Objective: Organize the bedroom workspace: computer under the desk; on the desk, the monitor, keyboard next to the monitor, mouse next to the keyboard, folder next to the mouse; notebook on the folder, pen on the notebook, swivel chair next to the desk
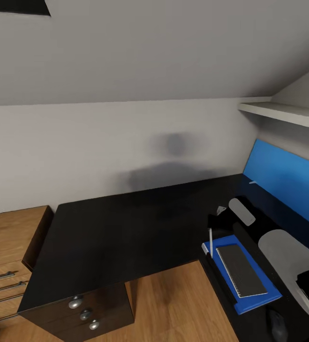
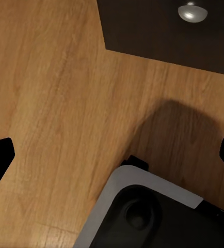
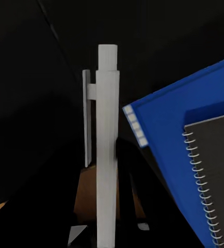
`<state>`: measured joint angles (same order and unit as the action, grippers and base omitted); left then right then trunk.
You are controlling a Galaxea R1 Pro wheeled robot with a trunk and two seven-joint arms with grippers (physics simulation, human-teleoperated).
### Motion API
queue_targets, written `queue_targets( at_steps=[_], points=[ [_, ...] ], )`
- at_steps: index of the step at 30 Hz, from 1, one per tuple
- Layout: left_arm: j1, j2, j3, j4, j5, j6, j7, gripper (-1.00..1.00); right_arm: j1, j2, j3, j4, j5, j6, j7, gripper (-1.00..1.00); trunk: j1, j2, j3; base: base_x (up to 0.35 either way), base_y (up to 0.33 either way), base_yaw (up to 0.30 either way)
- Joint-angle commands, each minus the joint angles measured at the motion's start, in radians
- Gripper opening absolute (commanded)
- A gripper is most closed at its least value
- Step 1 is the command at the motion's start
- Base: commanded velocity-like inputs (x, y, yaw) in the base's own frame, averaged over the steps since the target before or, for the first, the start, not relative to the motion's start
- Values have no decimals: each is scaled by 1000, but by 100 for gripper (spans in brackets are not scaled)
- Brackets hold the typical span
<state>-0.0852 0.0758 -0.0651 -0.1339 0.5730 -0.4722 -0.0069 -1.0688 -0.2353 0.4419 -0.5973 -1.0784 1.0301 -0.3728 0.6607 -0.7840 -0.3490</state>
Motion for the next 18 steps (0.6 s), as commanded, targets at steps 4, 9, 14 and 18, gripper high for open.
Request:
queue_targets(
  at_steps=[4,9,14,18],
  points=[
    [0,1,-7,0,8,-3,-1,100,4,-2,6,-2,-10,-1,-8,-100,0,-1,-1,0,0,0],
    [0,1,-7,0,8,-4,-1,100,12,-2,8,-3,14,-28,-7,-100,0,-1,-1,0,0,0],
    [0,1,-7,0,8,-4,-1,100,23,-2,8,-8,85,-62,-5,-100,0,-1,-1,0,0,0],
    [0,1,-7,0,8,-4,-1,100,29,-2,8,-9,120,-105,-2,-100,0,-1,-1,0,0,0]
  ],
)
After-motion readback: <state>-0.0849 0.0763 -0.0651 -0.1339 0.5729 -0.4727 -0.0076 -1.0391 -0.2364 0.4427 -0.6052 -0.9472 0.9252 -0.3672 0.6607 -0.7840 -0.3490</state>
